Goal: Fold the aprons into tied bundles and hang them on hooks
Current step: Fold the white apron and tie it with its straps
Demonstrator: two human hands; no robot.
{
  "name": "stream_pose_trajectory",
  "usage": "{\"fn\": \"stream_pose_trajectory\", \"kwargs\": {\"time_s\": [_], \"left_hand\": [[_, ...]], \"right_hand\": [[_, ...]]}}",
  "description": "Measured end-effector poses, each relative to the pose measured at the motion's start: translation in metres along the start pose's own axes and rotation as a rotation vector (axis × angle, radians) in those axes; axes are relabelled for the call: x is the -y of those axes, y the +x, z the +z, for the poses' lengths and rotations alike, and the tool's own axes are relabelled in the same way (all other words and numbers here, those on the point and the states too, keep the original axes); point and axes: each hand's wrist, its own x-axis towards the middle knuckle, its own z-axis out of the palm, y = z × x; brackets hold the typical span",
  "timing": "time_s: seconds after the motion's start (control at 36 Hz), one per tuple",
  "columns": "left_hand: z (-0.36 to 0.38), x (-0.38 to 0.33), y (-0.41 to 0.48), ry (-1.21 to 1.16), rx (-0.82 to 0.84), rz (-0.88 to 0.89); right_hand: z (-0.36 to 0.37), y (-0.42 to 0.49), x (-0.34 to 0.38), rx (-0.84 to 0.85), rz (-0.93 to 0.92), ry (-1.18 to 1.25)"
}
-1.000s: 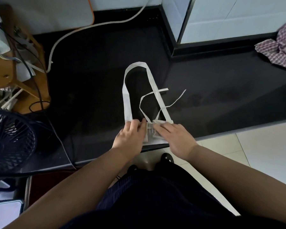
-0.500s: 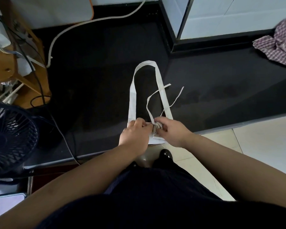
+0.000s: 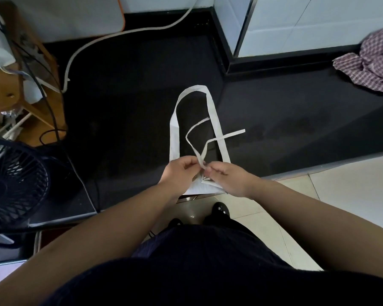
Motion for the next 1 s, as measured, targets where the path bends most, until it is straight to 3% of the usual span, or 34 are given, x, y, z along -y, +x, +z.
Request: {"fn": "stream_pose_trajectory", "kwargs": {"time_s": [0.17,0.39,0.56,0.67,0.78,0.86,1.0], "left_hand": [[-0.009,-0.009,-0.004,0.008,0.175,-0.039],[-0.016,-0.010,-0.006,-0.028,0.170,-0.060],[-0.015,-0.011,-0.006,0.012,0.169,-0.103],[-0.017,-0.012,-0.004,-0.076,0.138,-0.118],[-0.015,-0.012,-0.003,-0.154,0.111,-0.128],[-0.015,-0.009,-0.004,-0.193,0.137,-0.125],[-0.014,-0.008,-0.004,-0.208,0.148,-0.128]], "right_hand": [[0.005,0.005,-0.006,-0.033,0.063,-0.050],[-0.002,0.004,0.001,-0.085,0.175,0.384],[-0.004,0.006,0.007,-0.063,0.200,0.266],[-0.008,-0.001,0.007,0.073,0.136,0.119],[0.003,0.004,0.005,-0.096,0.103,0.042],[0.005,0.007,0.006,-0.158,0.178,0.245],[-0.003,0.007,0.008,-0.006,0.224,0.564]]}}
